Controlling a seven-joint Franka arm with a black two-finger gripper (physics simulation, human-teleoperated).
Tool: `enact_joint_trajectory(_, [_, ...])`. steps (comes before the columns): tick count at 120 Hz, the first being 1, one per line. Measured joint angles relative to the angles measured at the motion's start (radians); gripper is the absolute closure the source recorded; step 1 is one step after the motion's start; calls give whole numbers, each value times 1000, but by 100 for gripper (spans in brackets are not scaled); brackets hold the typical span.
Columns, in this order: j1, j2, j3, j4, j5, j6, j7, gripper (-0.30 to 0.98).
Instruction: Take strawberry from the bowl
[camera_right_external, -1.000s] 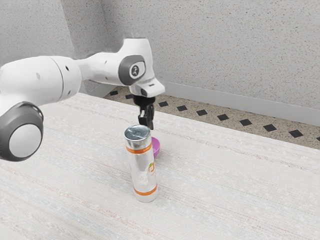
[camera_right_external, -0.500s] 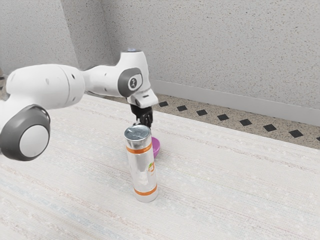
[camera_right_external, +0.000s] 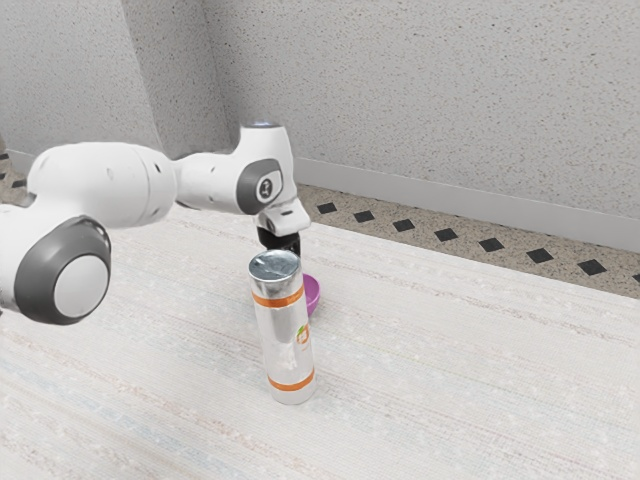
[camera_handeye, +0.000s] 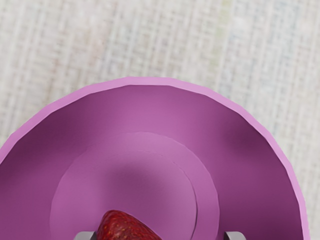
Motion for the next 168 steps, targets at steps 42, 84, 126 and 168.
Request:
enact_joint_trajectory(42, [0,26,1,2,-1,39,-2,45])
enact_joint_trajectory(84, [0,32,11,0,-7,55,-16,54])
enact_joint_trajectory(126, [11,28,11,0,-30,63,-18,62])
enact_joint_trajectory(168, [-188,-155,3,-58,5,17,-79,61])
